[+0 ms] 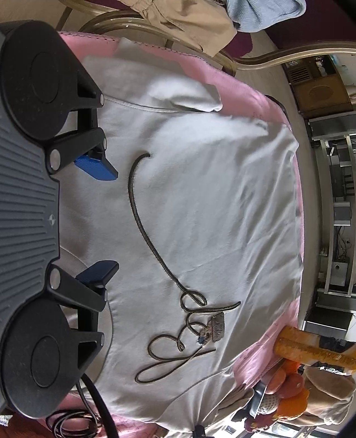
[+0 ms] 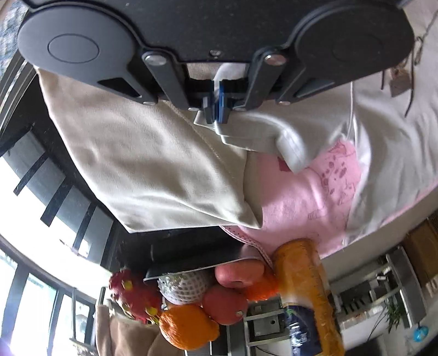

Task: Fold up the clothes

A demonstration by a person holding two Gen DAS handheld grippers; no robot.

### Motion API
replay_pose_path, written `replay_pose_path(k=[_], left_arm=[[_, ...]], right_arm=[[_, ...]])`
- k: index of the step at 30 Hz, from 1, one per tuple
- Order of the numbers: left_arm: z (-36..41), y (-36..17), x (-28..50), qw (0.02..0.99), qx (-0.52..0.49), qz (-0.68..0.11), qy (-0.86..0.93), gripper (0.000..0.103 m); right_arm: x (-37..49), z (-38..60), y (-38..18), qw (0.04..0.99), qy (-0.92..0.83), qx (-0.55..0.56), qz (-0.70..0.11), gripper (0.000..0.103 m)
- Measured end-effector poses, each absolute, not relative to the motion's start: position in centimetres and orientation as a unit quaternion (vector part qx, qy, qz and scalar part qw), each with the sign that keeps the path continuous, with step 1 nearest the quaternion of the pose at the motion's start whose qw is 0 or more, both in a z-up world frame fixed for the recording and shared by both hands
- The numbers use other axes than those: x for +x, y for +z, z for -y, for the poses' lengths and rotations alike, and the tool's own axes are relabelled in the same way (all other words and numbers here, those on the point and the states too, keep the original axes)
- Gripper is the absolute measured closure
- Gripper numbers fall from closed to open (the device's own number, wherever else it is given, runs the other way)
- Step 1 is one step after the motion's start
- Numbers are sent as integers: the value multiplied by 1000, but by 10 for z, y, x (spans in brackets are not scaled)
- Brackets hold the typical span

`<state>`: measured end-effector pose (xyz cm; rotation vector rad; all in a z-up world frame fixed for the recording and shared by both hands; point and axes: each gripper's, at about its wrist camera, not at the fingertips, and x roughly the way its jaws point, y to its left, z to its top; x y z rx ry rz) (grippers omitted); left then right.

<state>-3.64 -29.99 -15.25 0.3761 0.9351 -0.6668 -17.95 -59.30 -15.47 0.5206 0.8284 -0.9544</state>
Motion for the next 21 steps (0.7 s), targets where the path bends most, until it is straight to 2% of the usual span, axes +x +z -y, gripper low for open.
replay_pose_path(k=[3, 5, 6, 11, 12, 14, 18, 20, 21], left_arm=[[298, -151, -37, 824, 178, -439, -311, 36], [298, -149, -37, 825, 175, -438, -312, 36], [297, -148, -37, 824, 172, -439, -314, 36], [291, -134, -35, 806, 126, -461, -350, 37], [290, -132, -34, 802, 118, -465, -356, 37], [289, -129, -35, 800, 109, -466, -362, 37], [291, -133, -38, 801, 120, -467, -354, 37], [291, -134, -38, 801, 121, -467, -355, 38], [291, -135, -38, 800, 122, -468, -355, 38]], right_arm=[[-181, 589, -150, 779, -441, 233, -380, 93], [-192, 586, -141, 782, -435, 255, -366, 67], [-201, 584, -137, 782, -425, 280, -359, 63], [-244, 571, -132, 773, -326, 439, -321, 64], [-244, 567, -131, 779, -306, 437, -329, 66], [-232, 559, -132, 789, -263, 424, -359, 82], [-184, 543, -159, 789, -167, 417, -420, 82], [-169, 534, -168, 791, -185, 369, -452, 82], [-163, 529, -171, 791, -205, 336, -469, 90]])
